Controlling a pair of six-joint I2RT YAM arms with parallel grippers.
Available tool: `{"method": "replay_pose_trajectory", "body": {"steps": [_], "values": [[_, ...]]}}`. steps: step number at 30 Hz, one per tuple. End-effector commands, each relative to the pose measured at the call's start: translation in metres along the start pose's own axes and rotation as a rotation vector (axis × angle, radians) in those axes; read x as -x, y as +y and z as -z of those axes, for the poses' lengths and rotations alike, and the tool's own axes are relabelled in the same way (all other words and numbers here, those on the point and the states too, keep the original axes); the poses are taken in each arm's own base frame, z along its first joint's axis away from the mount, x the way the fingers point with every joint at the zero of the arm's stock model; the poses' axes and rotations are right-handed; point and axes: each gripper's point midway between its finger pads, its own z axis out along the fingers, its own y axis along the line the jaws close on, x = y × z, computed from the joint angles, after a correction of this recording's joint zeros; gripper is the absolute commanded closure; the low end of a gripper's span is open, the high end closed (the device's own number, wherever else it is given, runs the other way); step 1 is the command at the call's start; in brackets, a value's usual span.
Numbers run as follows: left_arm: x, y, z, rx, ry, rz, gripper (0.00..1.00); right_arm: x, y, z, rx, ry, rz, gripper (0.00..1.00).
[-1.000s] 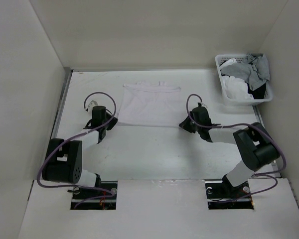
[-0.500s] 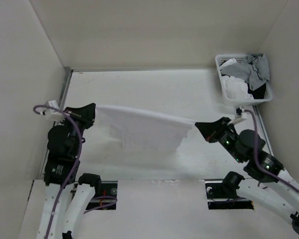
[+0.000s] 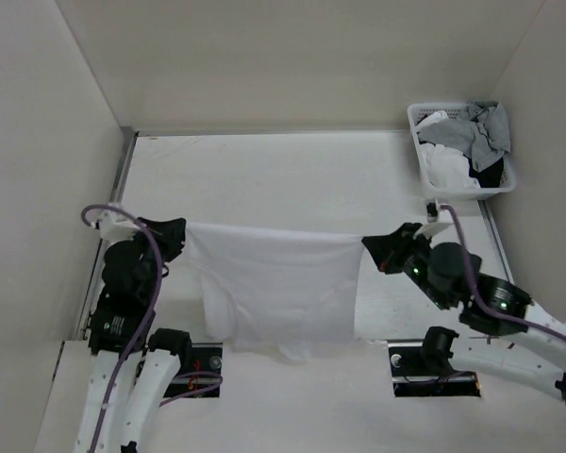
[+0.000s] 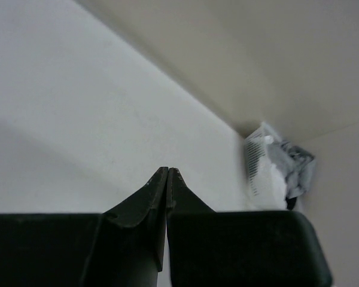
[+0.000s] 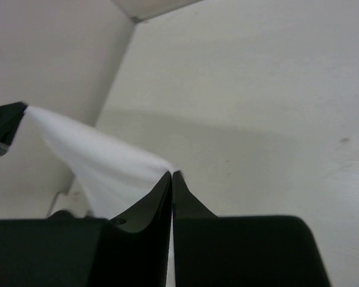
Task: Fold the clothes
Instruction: Fold the tank top
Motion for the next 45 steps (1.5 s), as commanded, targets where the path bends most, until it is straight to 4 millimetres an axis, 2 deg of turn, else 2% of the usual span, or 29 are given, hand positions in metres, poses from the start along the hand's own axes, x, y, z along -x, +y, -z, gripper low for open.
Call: {"method": "replay_pose_trajectory", "body": {"steps": [1, 4, 6, 8, 10, 13, 16, 19, 22, 25, 31, 34, 38, 45], "values": [[-0.04, 0.038, -0.041, 0.112, 0.088, -0.005, 1.0, -0.023, -0.03, -0.047, -0.051, 0.048, 0.025, 0.96], [-0.058, 0.059, -0.075, 0.166, 0.103, 0.002, 1.0, -0.032, -0.068, -0.096, -0.074, 0.086, -0.041, 0.96], [-0.067, 0.068, -0.104, 0.199, 0.11, 0.016, 1.0, -0.035, -0.099, -0.131, -0.121, 0.101, -0.075, 0.96], [-0.073, 0.072, -0.138, 0.217, 0.11, 0.015, 1.0, -0.035, -0.122, -0.165, -0.158, 0.117, -0.099, 0.96], [-0.072, 0.077, -0.172, 0.246, 0.094, 0.0, 1.0, -0.028, -0.144, -0.198, -0.206, 0.115, -0.116, 0.96], [-0.072, 0.082, -0.22, 0.267, 0.09, 0.014, 1.0, -0.018, -0.165, -0.244, -0.234, 0.13, -0.135, 0.96], [-0.075, 0.079, -0.256, 0.266, 0.102, 0.009, 1.0, -0.007, -0.179, -0.274, -0.248, 0.132, -0.149, 0.96], [-0.075, 0.075, -0.267, 0.249, 0.118, 0.016, 1.0, 0.007, -0.182, -0.285, -0.24, 0.116, -0.155, 0.96], [-0.073, 0.07, -0.262, 0.233, 0.115, 0.025, 1.0, 0.018, -0.176, -0.285, -0.222, 0.101, -0.15, 0.96], [-0.078, 0.068, -0.249, 0.22, 0.119, 0.024, 1.0, 0.013, -0.175, -0.277, -0.224, 0.108, -0.143, 0.96], [-0.09, 0.079, -0.199, 0.207, 0.131, 0.055, 1.0, -0.009, -0.185, -0.242, -0.255, 0.1, -0.16, 0.95], [-0.096, 0.08, -0.169, 0.175, 0.15, 0.071, 1.0, -0.019, -0.18, -0.221, -0.256, 0.094, -0.158, 0.95], [-0.11, 0.085, -0.127, 0.147, 0.194, 0.072, 1.0, -0.041, -0.177, -0.194, -0.258, 0.131, -0.128, 0.94], [-0.152, 0.13, -0.071, 0.224, 0.308, 0.07, 1.0, -0.112, -0.185, -0.148, -0.328, 0.249, -0.144, 0.95]]}}
